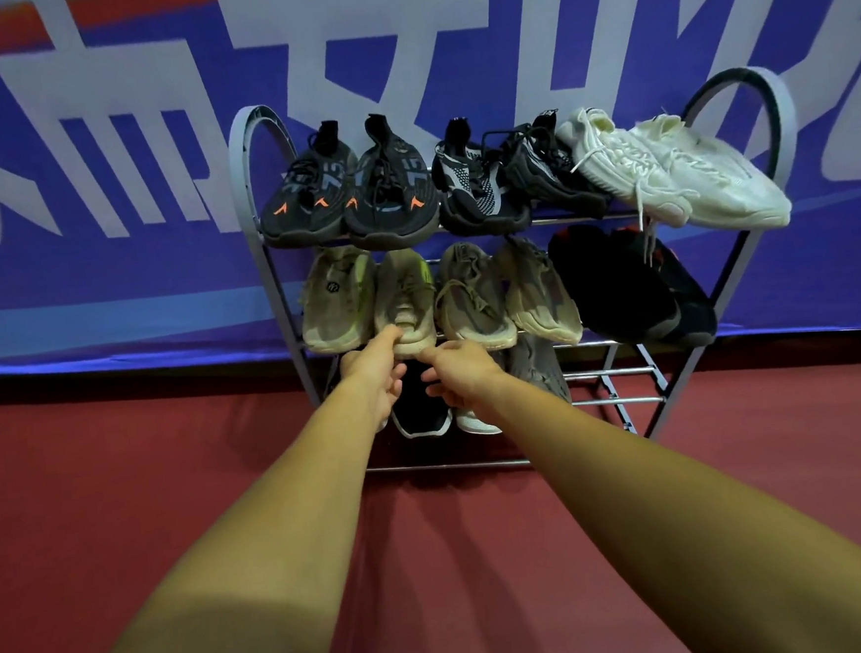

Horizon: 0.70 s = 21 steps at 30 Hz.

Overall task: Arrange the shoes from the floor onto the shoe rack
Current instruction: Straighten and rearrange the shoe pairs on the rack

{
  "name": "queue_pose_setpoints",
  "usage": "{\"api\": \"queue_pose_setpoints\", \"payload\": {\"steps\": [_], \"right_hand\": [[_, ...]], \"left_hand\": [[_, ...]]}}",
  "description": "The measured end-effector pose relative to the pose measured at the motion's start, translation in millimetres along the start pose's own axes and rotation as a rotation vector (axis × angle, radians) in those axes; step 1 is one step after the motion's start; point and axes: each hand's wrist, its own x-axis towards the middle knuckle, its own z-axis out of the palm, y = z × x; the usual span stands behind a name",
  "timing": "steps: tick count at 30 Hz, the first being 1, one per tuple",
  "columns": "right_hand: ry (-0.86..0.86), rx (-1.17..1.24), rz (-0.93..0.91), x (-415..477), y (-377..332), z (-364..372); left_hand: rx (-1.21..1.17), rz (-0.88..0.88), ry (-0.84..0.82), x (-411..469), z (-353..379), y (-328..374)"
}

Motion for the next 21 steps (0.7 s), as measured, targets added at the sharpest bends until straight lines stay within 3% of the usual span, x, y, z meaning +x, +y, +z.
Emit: {"api": "queue_pose_setpoints", "payload": {"steps": [6, 11, 17, 21], "right_hand": [[-0.056, 0.054, -0.087, -14, -12, -18], [-0.088, 0.170, -0.111, -34, -19, -25], [-0.062, 0.328, -0.088, -43, -19, -46], [0.027, 0.507, -0.057, -44, -15, -52]], "left_hand": [[-0.149, -0.003, -0.106, -20, 4, 11], [-0.180, 0.057, -0.037, -46, -7, 18], [-0.109, 0.054, 0.004, -62, -32, 21], [-0.101, 0.020, -0.100, -75, -37, 15]]}}
